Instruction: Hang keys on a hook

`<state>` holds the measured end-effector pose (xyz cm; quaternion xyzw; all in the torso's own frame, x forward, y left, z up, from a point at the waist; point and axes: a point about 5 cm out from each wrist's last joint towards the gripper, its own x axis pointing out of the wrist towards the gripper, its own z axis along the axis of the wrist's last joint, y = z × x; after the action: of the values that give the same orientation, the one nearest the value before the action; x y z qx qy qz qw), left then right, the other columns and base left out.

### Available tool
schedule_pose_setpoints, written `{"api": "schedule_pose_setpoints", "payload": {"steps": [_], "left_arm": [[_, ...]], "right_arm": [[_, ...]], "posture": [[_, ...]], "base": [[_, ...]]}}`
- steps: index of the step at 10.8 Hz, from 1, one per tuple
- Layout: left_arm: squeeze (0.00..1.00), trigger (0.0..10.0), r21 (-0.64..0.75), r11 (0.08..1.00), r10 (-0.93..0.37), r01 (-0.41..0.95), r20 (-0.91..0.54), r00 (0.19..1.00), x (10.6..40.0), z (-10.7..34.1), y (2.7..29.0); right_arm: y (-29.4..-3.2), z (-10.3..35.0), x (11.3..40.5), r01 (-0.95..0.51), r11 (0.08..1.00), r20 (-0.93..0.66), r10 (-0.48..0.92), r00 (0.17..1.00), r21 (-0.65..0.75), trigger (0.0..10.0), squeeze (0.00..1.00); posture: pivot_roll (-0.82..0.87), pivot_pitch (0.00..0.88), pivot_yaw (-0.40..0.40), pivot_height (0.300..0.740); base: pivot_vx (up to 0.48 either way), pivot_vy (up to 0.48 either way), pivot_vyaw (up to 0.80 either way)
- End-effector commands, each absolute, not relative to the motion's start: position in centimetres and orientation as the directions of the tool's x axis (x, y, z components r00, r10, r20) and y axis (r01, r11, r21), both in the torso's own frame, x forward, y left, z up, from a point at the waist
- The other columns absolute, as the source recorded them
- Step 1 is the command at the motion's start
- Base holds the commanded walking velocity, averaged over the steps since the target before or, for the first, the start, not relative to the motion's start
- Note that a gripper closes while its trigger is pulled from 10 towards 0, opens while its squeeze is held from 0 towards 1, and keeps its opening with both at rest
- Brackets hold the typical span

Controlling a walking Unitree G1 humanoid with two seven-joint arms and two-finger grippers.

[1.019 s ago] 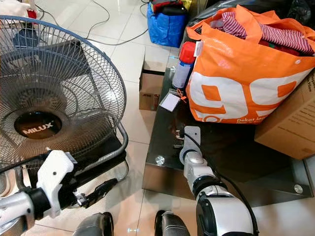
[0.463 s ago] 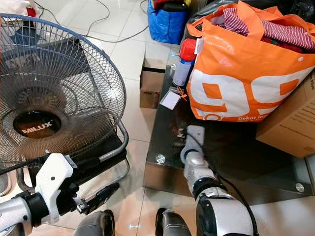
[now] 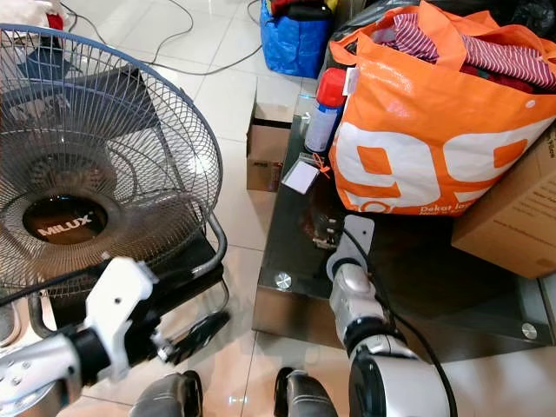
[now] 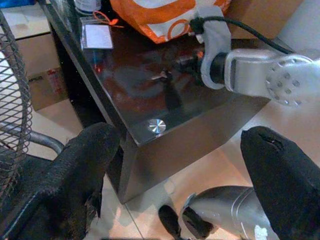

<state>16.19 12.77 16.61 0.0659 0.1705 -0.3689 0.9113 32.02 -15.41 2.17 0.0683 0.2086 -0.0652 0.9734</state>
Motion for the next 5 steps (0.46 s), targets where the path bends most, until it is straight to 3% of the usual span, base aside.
{"api": "schedule_pose_setpoints", "payload": {"steps": [1,3,5], "left_arm": [[0.0,10.0,-0.009,0.708,-0.661,0.707,-0.362,0.657,15.9,16.5,11.6],[0.0,10.0,-0.018,0.705,-0.664,0.709,-0.365,0.652,16.2,16.0,10.4],[0.0,10.0,-0.035,0.702,-0.671,0.711,-0.366,0.644,16.6,15.6,6.4]], "right_arm": [[-14.8,1.8,31.6,0.104,0.991,-0.415,-0.061,0.908,0.08,10.0,1.0],[-14.3,1.9,31.8,0.114,0.989,-0.422,-0.065,0.904,0.091,10.0,1.0],[-13.5,2.1,32.1,0.113,0.986,-0.427,-0.051,0.903,0.12,10.0,1.0]], "posture": [[0.09,0.22,-0.072,0.74],[0.1,0.224,-0.073,0.74],[0.1,0.226,-0.077,0.74]], "base": [[0.0,0.0,0.0],[0.0,0.0,0.0],[0.0,0.0,0.0]]}}
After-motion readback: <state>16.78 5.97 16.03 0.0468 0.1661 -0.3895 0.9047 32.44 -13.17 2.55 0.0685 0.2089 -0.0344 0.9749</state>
